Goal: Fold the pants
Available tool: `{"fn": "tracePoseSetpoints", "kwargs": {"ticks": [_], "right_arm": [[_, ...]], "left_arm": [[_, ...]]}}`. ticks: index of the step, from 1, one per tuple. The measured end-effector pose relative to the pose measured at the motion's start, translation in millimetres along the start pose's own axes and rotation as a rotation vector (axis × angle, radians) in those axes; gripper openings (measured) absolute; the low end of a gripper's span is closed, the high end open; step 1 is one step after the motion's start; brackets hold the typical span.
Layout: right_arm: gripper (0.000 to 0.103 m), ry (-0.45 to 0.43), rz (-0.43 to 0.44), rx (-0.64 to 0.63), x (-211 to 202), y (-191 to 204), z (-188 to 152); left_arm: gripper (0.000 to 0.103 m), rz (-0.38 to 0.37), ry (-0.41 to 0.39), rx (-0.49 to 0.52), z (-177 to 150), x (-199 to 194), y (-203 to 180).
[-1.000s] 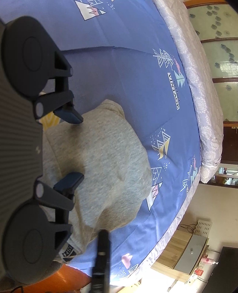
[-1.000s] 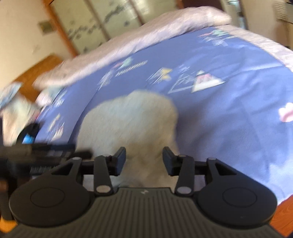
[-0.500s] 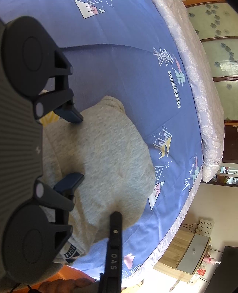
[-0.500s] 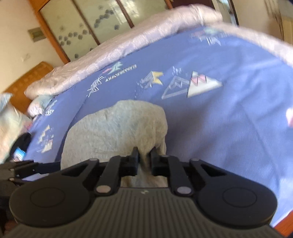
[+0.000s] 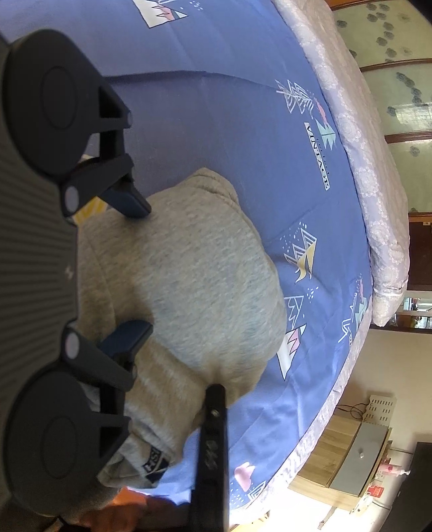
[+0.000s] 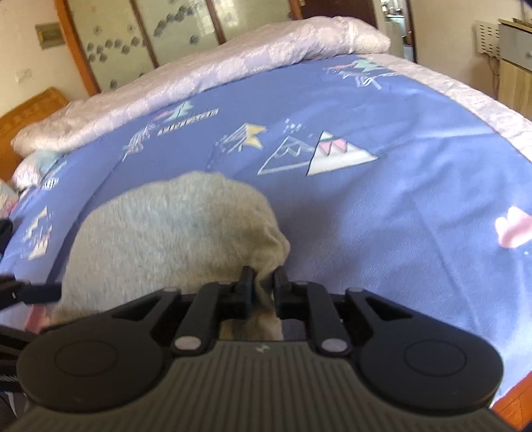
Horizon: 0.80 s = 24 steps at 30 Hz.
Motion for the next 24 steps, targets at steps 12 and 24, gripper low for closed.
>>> {"fn": "tracePoseSetpoints", "kwargs": {"ticks": [12,24], "right_arm": [[0.026,0.015,0.193,-0.051,-60,25,-9],[0.025,0.101,0.128,-0.221,-50,34,-50]], "left_arm": [[0.072,0.003,-0.007,-0.006,-2,0,-1],[0.077,-0.002,-0.008,0.007,-6,-1,-5]]}}
Point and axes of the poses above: each gripper's, at about its wrist camera, not at the fingertips, and x roughly the way its jaws point, y to its left, z to its top, the point moved 5 cm from there along x, roughly the way its jaws point, and after that the axes turned 2 degrees about x, right-handed, at the moved point
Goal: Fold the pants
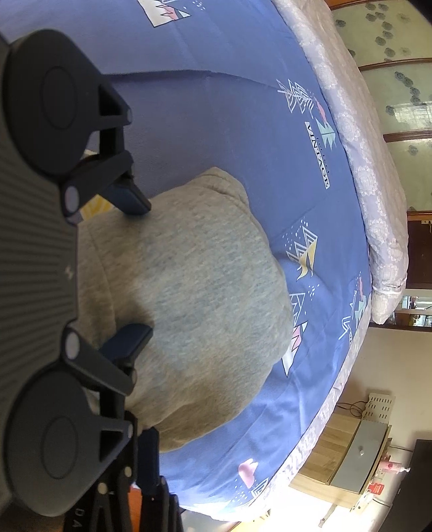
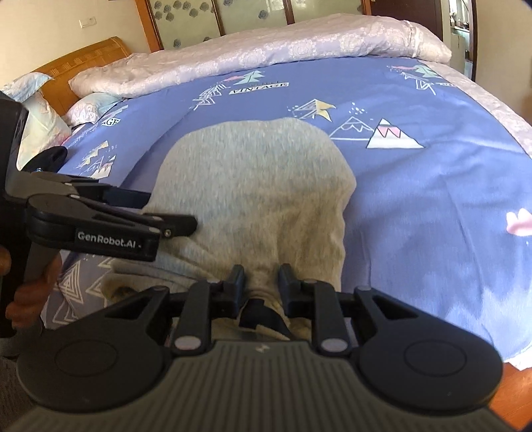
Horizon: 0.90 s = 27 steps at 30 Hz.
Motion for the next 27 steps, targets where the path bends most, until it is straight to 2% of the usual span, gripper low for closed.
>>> {"fn": "tracePoseSetpoints", "kwargs": {"ticks": [27], "right_arm": [[0.026,-0.035,-0.010,0.011,0.6,6.0,-9.4]], "left_arm": [[0.088,0.015,-0.009,-0.021,-8.3,9.7,3.9]]}}
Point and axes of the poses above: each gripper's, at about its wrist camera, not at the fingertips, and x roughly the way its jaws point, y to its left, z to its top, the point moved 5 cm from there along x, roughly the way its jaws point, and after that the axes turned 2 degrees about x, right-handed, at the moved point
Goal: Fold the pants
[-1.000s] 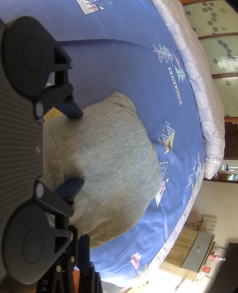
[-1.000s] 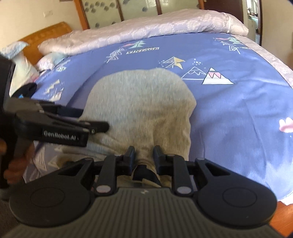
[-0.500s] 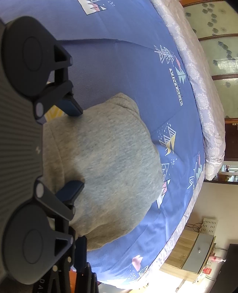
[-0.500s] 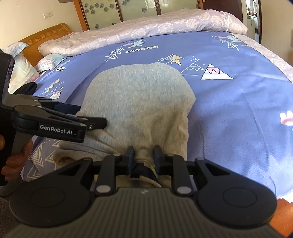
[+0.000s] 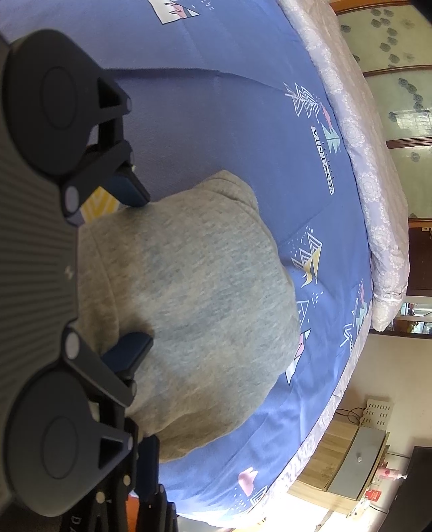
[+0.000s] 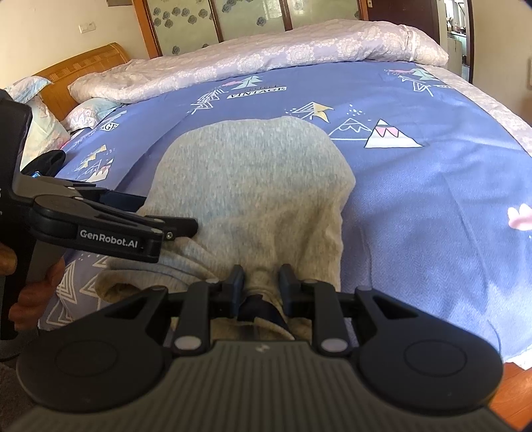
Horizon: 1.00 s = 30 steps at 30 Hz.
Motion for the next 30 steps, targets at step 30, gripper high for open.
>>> {"fn": "tracePoseSetpoints", "kwargs": {"ticks": [30], "right_arm": [[0.029,-0.006,0.006,0.022,-2,2,1]], "left_arm": [[0.095,-0.051,0.012,-0.059,3,1,13]]}}
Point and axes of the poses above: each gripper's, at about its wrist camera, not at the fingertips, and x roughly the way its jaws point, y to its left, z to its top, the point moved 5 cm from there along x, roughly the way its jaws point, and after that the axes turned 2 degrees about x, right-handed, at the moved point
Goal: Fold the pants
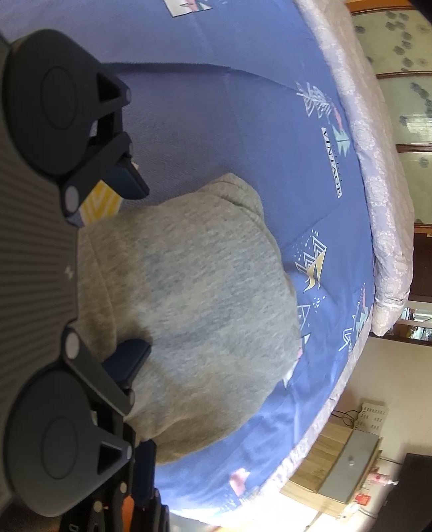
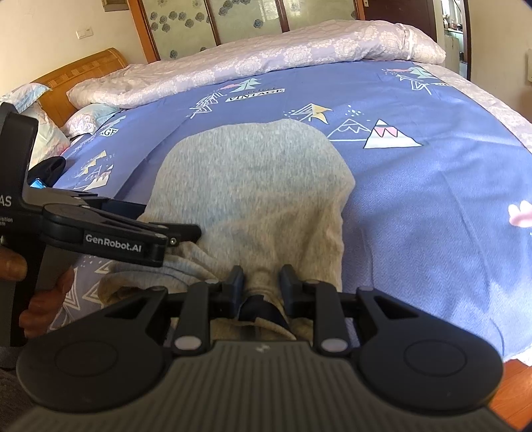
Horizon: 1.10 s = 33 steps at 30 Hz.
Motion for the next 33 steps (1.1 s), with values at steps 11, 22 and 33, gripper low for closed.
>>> {"fn": "tracePoseSetpoints", "kwargs": {"ticks": [11,22,33], "right_arm": [[0.070,-0.146,0.074,0.211,-34,-52,35],[0.071,0.006,0.281,0.474,48,-83,21],[0.031,-0.036,0.371,0.222,37,10,85]], "left_arm": [[0.098,-0.248,-0.039,-0.384,-2,-28,83],[0.098,-0.452,0.078,-0.493,-16,25,62],[0.048,-0.452,-0.125,-0.378,49,-25,90]]}}
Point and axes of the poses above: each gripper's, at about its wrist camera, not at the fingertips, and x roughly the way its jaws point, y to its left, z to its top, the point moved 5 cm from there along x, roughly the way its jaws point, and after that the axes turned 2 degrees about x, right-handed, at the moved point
